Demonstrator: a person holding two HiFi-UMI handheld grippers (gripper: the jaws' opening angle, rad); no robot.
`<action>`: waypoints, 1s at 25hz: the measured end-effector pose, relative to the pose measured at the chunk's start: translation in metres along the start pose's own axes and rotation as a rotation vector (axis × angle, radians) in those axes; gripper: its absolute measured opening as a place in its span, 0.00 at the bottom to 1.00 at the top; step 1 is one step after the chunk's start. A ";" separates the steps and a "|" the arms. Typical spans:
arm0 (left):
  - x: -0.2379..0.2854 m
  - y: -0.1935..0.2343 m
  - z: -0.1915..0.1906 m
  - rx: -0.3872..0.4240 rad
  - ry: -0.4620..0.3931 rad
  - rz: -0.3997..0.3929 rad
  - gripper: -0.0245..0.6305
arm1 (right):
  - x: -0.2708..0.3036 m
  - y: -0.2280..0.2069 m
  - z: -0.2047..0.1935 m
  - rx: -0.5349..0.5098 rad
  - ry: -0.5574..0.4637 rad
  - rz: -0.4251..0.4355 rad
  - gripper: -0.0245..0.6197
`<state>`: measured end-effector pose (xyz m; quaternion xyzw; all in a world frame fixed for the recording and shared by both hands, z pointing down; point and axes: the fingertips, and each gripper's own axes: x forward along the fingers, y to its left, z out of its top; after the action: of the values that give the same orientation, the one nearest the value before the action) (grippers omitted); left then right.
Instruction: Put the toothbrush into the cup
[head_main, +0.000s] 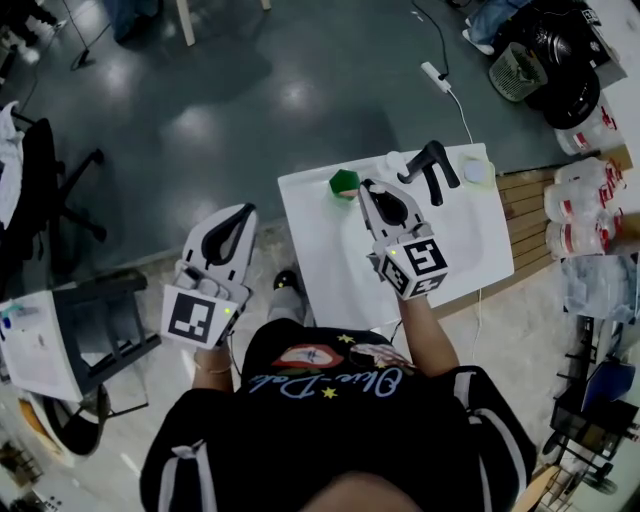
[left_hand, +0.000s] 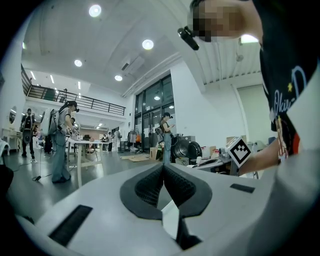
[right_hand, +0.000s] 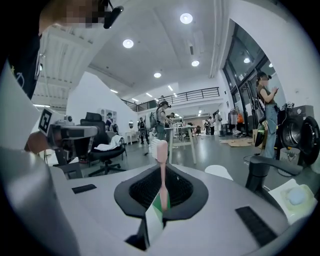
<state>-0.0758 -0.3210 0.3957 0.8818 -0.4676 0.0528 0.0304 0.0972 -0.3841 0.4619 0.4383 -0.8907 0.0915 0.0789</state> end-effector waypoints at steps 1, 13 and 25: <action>0.001 0.001 -0.001 -0.002 0.002 0.000 0.04 | 0.002 -0.001 -0.004 0.001 0.008 -0.001 0.06; -0.003 0.003 -0.010 -0.012 0.023 0.010 0.04 | 0.022 -0.003 -0.033 0.012 0.064 0.002 0.06; -0.007 0.000 -0.008 -0.009 0.024 0.016 0.04 | 0.024 -0.010 -0.051 0.032 0.118 -0.013 0.06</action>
<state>-0.0801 -0.3145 0.4028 0.8772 -0.4745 0.0615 0.0395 0.0931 -0.3966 0.5181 0.4394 -0.8800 0.1306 0.1248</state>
